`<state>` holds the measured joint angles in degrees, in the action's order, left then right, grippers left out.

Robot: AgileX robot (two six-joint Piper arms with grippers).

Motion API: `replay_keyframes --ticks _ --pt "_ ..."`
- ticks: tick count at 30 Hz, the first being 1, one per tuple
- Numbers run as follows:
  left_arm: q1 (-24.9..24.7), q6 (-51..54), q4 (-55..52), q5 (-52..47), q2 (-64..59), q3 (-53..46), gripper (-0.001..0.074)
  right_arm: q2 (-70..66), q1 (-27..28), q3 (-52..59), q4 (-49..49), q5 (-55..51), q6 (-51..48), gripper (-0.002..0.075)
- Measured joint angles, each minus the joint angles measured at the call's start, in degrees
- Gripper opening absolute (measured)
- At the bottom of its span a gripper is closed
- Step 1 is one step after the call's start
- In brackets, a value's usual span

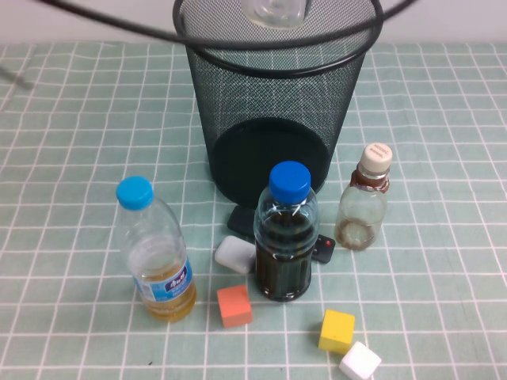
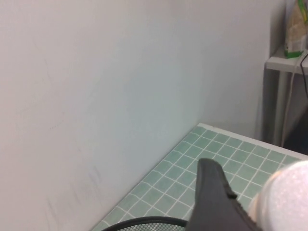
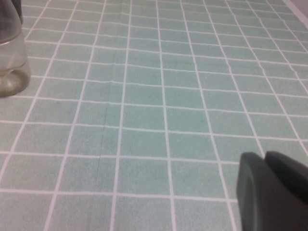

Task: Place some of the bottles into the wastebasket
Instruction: Place the bottle in the trash can

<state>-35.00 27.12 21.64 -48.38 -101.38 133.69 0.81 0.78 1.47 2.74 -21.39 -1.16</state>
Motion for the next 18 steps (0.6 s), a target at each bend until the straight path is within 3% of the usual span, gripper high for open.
replay_keyframes --ticks 7,18 --pt "6.3 3.8 7.8 0.0 -12.7 6.0 0.0327 0.0 0.0 0.0 0.0 0.0 0.0 -0.0009" --pt "7.3 5.7 8.1 -3.2 -25.4 6.3 0.0327 0.0 0.0 0.0 0.0 0.0 0.0 -0.0010"
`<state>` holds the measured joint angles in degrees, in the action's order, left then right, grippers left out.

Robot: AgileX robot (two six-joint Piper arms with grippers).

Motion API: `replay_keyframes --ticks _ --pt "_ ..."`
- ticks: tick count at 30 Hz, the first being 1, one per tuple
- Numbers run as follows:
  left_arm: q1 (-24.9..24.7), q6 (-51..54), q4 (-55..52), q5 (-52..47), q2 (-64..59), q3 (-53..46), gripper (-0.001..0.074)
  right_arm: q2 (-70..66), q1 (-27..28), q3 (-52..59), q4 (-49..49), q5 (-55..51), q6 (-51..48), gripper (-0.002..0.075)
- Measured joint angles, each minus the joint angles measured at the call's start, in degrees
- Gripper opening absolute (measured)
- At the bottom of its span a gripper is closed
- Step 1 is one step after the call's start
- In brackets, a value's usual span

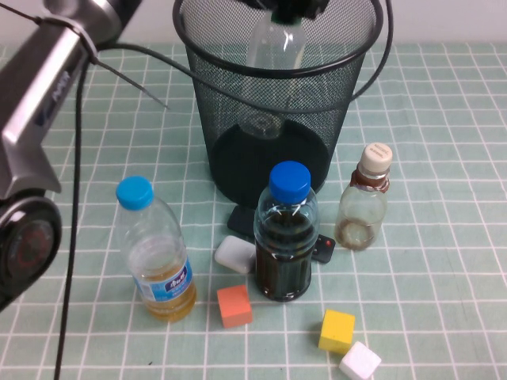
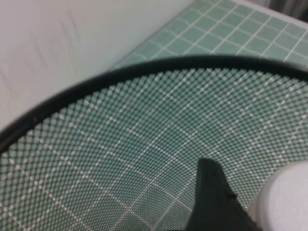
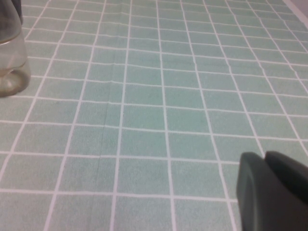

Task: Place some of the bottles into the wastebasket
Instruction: Place the bottle in the trash can

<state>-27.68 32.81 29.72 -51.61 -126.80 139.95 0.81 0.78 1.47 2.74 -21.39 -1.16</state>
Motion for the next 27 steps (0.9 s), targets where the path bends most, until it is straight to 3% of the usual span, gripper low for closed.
replay_keyframes --ticks 11,16,20,23,27 --pt "0.0 1.0 -0.5 -1.9 -4.1 0.0 0.0329 0.0 0.0 0.0 0.6 0.5 0.0 -0.0010" --pt "0.0 0.9 -0.5 -1.9 -4.1 0.0 0.0449 0.0 0.0 0.1 -3.4 4.6 0.0 -0.0010" --pt "0.0 0.3 -0.2 -2.8 -3.9 0.0 0.0465 0.0 0.0 0.1 -13.3 11.1 0.5 -0.0010" --pt "0.0 -0.2 0.0 -4.5 -2.4 0.0 0.0382 0.0 0.0 0.1 -22.8 17.0 0.8 -0.0009" --pt "0.0 -0.2 0.0 -6.9 2.2 0.0 0.0125 0.0 0.0 0.1 -29.1 24.8 1.2 -0.0010"
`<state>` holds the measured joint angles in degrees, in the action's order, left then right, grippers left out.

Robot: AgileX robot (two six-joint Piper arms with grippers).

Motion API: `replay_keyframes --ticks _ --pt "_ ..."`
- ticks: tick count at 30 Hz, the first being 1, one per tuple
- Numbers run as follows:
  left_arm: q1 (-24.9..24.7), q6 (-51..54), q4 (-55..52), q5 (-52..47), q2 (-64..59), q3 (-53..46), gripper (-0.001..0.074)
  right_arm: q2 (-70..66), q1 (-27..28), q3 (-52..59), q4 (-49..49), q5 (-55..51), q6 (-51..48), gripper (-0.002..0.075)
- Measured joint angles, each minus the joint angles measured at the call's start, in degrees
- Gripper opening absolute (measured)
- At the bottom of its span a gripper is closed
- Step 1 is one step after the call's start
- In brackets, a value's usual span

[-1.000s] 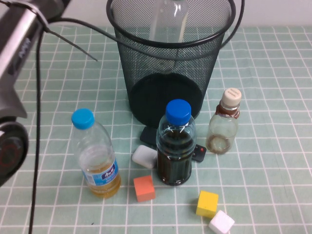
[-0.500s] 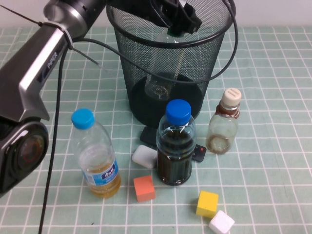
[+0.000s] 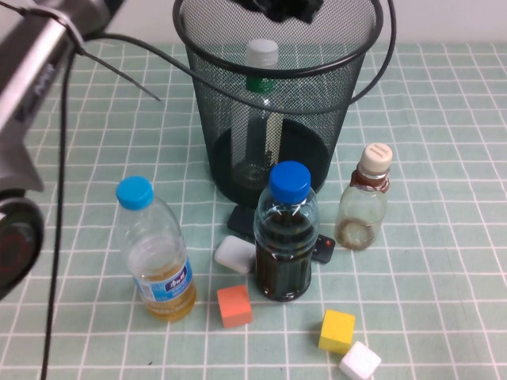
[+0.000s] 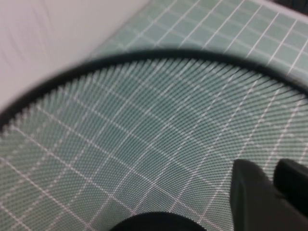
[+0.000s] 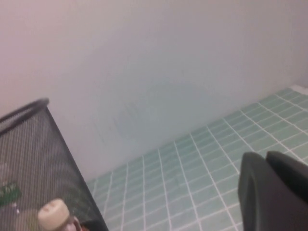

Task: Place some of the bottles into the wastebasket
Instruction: Place the bottle in the trash can, then pick up a bottle from the table with right arm

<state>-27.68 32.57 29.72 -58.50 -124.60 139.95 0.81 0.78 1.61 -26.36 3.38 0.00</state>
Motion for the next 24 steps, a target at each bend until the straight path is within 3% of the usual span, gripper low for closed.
replay_keyframes --ticks 2,6,10,14,19,24 --pt "0.0 0.1 -0.6 -1.2 2.6 0.0 0.0051 0.0 0.0 0.0 -3.3 1.9 0.0 -0.0010" --pt "0.0 -0.2 -3.7 -5.4 8.4 0.0 0.0008 0.0 0.0 -0.2 -9.8 0.2 0.0 -0.0010" --pt "0.0 -2.4 -8.4 -10.7 14.6 0.0 0.0000 -2.5 0.0 -6.7 -10.8 -14.1 -0.5 -0.0010" --pt "0.0 -4.3 -12.2 -11.9 22.8 -1.8 -0.0001 -12.0 0.0 -19.1 -4.9 -29.9 -1.4 -0.0009" --pt "0.0 -5.0 -18.0 -8.7 38.2 -14.4 -0.0001 -28.2 0.0 -34.9 4.9 -47.5 -2.6 -0.0010" --pt "0.0 -6.8 -22.9 1.8 56.7 -38.3 -0.0003 -40.5 0.0 -45.7 6.5 -53.2 -7.7 -0.0008"
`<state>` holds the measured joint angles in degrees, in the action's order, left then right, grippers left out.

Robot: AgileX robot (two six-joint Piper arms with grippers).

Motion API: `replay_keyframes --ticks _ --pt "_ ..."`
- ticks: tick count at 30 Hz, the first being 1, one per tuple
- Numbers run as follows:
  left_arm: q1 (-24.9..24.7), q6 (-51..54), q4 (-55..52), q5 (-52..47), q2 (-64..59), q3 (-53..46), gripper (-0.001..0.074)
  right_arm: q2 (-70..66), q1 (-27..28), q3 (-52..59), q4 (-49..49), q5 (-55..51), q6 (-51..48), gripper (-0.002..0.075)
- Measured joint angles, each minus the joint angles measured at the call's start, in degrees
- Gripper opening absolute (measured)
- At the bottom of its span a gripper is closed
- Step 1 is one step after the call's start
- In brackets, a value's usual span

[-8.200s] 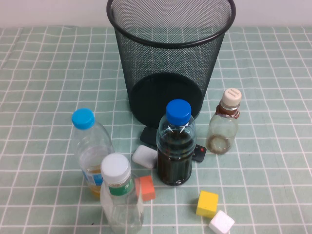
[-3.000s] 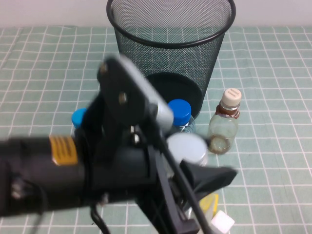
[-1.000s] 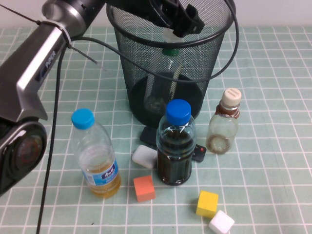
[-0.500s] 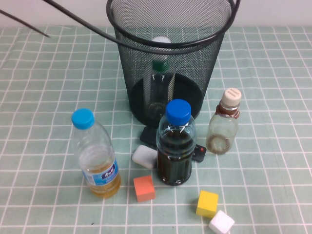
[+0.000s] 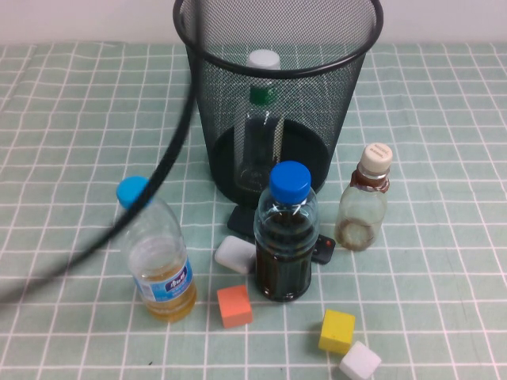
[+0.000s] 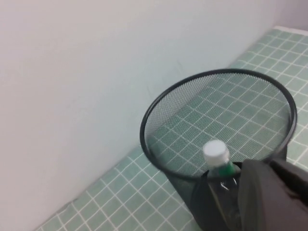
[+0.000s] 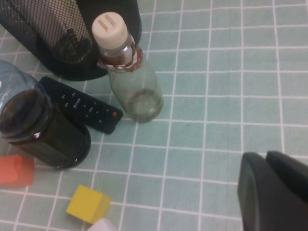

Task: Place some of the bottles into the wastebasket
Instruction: Pick up a bottle from the table with right arm

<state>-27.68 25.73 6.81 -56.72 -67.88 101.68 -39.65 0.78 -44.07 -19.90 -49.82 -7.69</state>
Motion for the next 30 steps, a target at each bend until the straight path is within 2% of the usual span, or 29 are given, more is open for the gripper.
replay_keyframes --ticks 5,8,12,18,22,24,27,30 --pt "0.0 -1.2 -0.5 14.2 18.3 -25.5 -0.0003 -10.4 0.0 -5.8 -5.5 -0.2 -9.1 -0.0006" --pt "0.0 -4.5 -0.5 23.0 27.5 -41.3 -0.0003 -16.0 -1.9 -8.2 -9.8 0.2 -13.5 -0.0006" --pt "0.0 -8.4 -0.2 30.2 39.2 -58.1 -0.0003 -20.3 -8.6 -9.6 -10.1 5.4 -15.0 -0.0006" --pt "0.0 -13.0 1.3 40.3 57.4 -76.8 -0.0003 -21.3 -21.1 -9.6 -6.8 17.9 -15.4 -0.0006" --pt "0.0 -13.5 1.4 44.1 65.5 -84.9 -0.0003 -21.6 -24.9 -9.6 -4.8 22.0 -15.5 0.0006" --pt "0.0 -13.6 1.5 44.9 68.0 -88.8 -0.0003 -22.7 -25.4 -9.6 -4.3 23.1 -15.9 0.0037" --pt "0.0 -13.9 2.4 45.2 68.4 -93.8 -0.0003 -25.0 -25.5 -9.6 -4.1 25.7 -16.5 0.0132" --pt "0.0 -13.8 2.9 45.2 68.5 -98.5 -0.0003 -27.7 -25.5 -9.6 -4.1 29.4 -16.6 0.0286"
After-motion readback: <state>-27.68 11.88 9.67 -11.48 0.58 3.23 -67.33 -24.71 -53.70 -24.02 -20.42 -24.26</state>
